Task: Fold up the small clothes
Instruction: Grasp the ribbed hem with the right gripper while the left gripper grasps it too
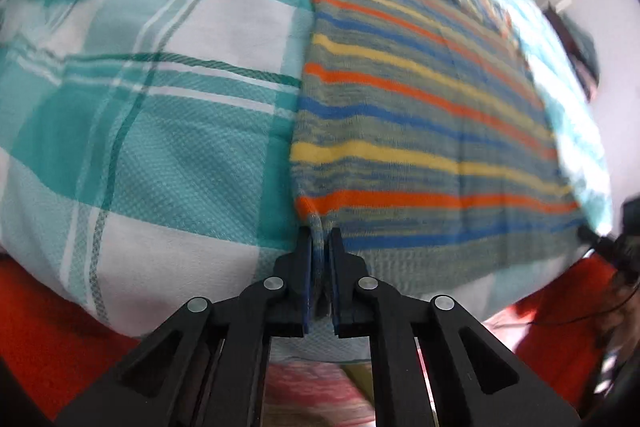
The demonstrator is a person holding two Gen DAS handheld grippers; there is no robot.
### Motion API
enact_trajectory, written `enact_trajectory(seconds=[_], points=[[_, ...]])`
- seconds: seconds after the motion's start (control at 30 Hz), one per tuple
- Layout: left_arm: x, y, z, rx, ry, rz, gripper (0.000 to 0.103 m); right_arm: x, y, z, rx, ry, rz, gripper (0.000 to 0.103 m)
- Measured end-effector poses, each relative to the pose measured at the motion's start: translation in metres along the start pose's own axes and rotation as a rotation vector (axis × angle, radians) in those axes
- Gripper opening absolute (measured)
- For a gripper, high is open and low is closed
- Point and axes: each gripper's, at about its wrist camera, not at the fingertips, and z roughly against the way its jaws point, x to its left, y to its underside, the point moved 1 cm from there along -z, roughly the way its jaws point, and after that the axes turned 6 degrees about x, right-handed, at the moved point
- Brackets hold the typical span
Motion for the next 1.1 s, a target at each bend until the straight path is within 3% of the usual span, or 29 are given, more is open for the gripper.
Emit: enact_trajectory(seconds=[0.2,0.3,0.4,0.67,0.77,0.87,0.93,0.97,1.0,1.03,1.1], points=[[0.007,-0.024,0.032,-0.074,0.191,0.098,0.004,0.002,-0.013,0.021,-0.141,-0.168,-0.068,0.007],[0.002,-0.057,0.045,-0.141,0.241,0.132,0.004,0.006,-0.038,0.029,-0.214,-0.212,-0.076,0.007],[-0.007,-0.115,0.047,-0.184,0.263,0.152,0.004,0.01,-0.082,0.03,-0.275,-0.251,-0.096,0.007],[-0.021,-0.278,0.024,-0.243,0.222,0.163,0.004,0.014,-0.223,0.019,-0.387,-0.192,-0.112,0.007],[-0.025,-0.325,0.01,-0.262,0.189,0.163,0.004,0.015,-0.279,0.008,-0.414,-0.158,-0.111,0.007],[-0.033,-0.371,-0.006,-0.296,0.111,0.146,0.005,0.02,-0.332,-0.004,-0.43,-0.105,-0.081,0.007],[-0.032,-0.391,-0.02,-0.286,0.055,0.139,0.015,0.024,-0.365,-0.016,-0.458,-0.065,-0.053,0.009],[-0.029,-0.399,-0.029,-0.259,0.018,0.158,0.029,0.026,-0.377,-0.022,-0.458,-0.025,-0.034,0.012],[-0.022,-0.403,-0.037,-0.228,-0.025,0.189,0.045,0.025,-0.384,-0.028,-0.449,0.031,-0.035,0.035],[-0.015,-0.401,-0.04,-0.216,-0.043,0.211,0.05,0.023,-0.388,-0.033,-0.439,0.091,-0.051,0.069],[0.002,-0.386,-0.036,-0.237,-0.016,0.247,0.057,0.022,-0.383,-0.033,-0.439,0.128,-0.059,0.072]])
